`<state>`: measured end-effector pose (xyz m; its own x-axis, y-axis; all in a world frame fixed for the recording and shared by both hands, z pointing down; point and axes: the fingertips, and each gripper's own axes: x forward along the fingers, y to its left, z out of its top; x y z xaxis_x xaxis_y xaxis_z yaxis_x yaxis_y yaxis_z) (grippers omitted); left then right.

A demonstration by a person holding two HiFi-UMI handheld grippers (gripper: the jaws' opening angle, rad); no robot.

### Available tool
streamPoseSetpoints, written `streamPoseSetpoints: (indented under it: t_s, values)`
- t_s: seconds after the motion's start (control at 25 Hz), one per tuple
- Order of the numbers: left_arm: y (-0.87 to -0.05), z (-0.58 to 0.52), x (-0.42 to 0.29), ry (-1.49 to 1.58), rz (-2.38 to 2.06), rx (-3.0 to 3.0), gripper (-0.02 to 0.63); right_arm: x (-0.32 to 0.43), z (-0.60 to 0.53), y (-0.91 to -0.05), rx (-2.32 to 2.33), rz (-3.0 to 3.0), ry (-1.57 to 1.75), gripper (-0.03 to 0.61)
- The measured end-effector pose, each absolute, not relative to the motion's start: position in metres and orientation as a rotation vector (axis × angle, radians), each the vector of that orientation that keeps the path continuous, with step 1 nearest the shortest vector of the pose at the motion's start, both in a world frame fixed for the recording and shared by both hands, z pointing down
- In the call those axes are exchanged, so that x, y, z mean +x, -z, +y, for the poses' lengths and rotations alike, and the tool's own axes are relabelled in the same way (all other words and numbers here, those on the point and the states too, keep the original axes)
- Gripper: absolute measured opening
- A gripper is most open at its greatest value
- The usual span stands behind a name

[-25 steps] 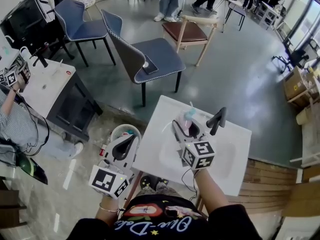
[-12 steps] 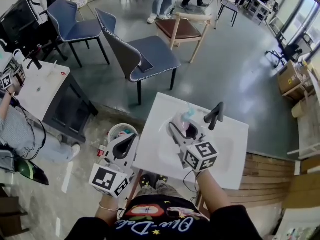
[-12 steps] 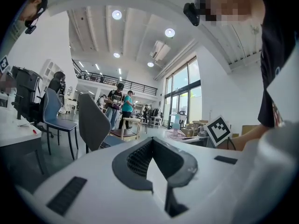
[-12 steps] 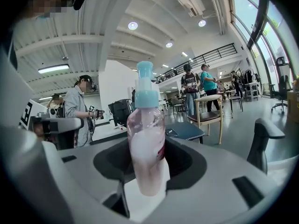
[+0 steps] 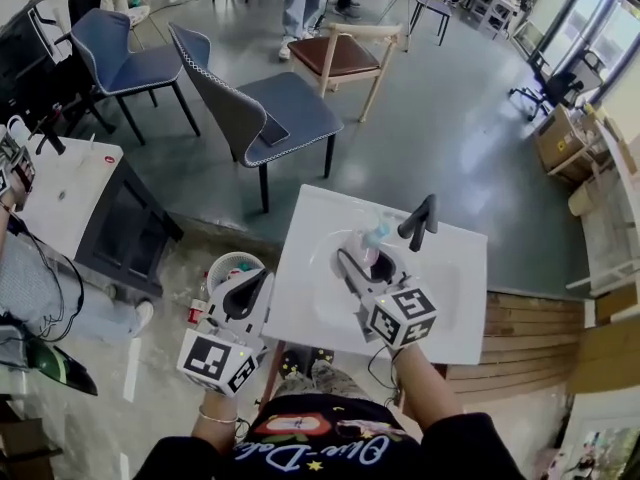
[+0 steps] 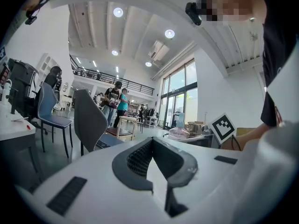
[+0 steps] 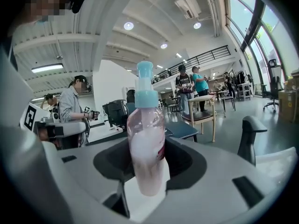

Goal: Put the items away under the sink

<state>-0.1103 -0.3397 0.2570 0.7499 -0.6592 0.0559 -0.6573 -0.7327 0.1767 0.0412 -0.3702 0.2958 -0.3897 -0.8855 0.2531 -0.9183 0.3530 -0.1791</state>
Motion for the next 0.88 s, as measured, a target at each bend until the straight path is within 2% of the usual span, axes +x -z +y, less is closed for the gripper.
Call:
streamPoseSetpoints:
  t_s: [0.48, 0.88]
  values:
    - [-0.259, -0.345, -0.098, -0.012, -0.973, 2.774, 0.008, 0.042, -0.355, -0.289, 1.660, -2.506, -0.430, 0.212]
    - [-0.256, -0.325, -0.062, -0.018, -0.927, 2.810, 0.008, 0.085, -0.328, -0.287, 1.726, -2.487, -0.457, 0.212]
